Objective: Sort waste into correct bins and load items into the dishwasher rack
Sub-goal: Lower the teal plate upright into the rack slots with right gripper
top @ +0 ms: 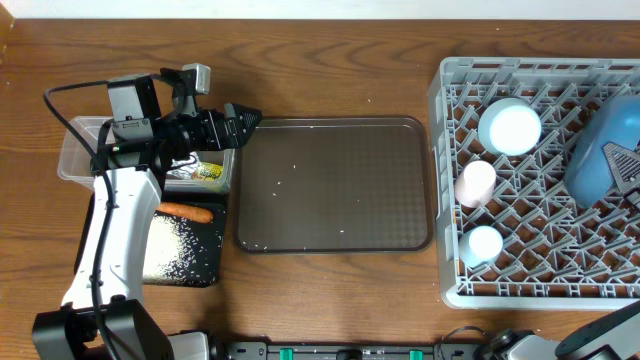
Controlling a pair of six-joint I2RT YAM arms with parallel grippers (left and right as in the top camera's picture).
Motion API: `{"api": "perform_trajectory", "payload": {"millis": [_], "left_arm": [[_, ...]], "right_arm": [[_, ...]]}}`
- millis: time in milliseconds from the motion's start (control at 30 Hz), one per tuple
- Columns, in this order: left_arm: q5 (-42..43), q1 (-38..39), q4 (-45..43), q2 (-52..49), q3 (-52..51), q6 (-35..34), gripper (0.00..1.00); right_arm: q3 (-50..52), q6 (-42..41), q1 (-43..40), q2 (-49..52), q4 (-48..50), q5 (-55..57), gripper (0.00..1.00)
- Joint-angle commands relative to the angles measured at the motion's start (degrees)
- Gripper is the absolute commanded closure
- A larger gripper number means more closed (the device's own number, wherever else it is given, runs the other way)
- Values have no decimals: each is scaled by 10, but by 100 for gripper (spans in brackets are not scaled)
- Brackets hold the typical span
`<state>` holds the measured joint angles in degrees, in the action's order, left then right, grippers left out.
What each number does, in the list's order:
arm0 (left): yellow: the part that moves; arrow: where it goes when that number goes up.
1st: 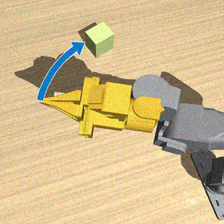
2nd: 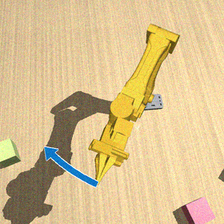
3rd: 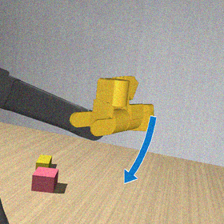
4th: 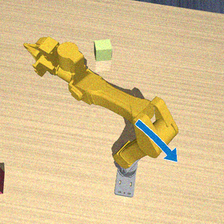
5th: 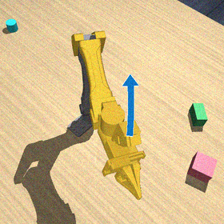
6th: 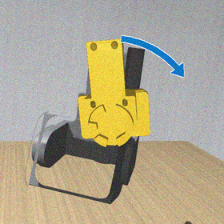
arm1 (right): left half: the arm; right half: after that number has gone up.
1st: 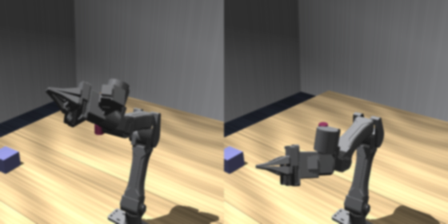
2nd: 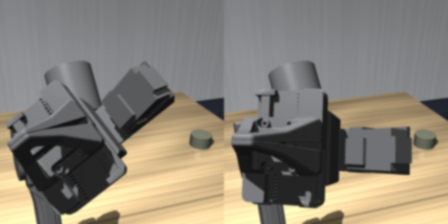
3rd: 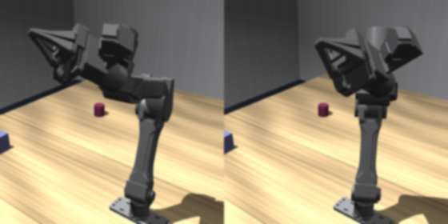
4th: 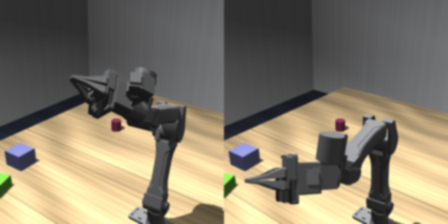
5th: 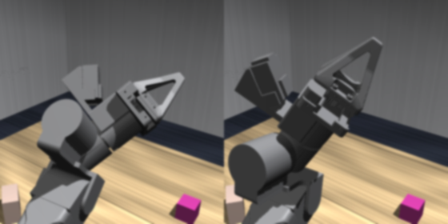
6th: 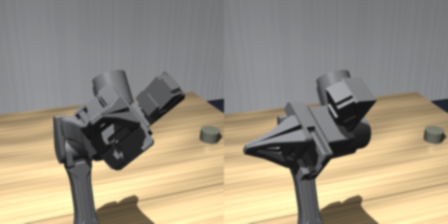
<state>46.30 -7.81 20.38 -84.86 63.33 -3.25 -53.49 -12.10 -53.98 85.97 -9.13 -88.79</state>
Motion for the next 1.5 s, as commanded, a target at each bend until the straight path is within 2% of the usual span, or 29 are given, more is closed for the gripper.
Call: {"api": "perform_trajectory", "payload": {"millis": [0,33,133,200,467,667,733,933,1033,1200,1467], "left_arm": [[1,-2,-1,5,-1,-5,0],[1,-2,-1,5,-1,-5,0],[1,-2,-1,5,-1,-5,0],[1,-2,-1,5,-1,-5,0],[1,-2,-1,5,-1,-5,0],[1,-2,-1,5,-1,-5,0],[1,-2,-1,5,-1,-5,0],[1,-2,-1,5,-1,-5,0],[1,-2,-1,5,-1,-5,0],[1,-2,-1,5,-1,-5,0],[1,-2,-1,5,-1,-5,0]], "right_arm": [[20,-80,-39,22,-10,0,93],[20,-100,-52,22,-10,0,87],[20,-127,-81,22,-22,-2,85],[20,-127,-99,22,-46,-2,86],[20,-127,-151,22,-138,-3,67],[20,-151,-156,19,-176,-6,33],[20,-184,-157,19,-176,-6,1],[20,-243,-158,13,-222,-6,1],[20,-238,-157,6,-281,-6,1],[20,-181,-154,1,-362,-6,1],[20,-35,-154,1,-520,-6,1]]}}
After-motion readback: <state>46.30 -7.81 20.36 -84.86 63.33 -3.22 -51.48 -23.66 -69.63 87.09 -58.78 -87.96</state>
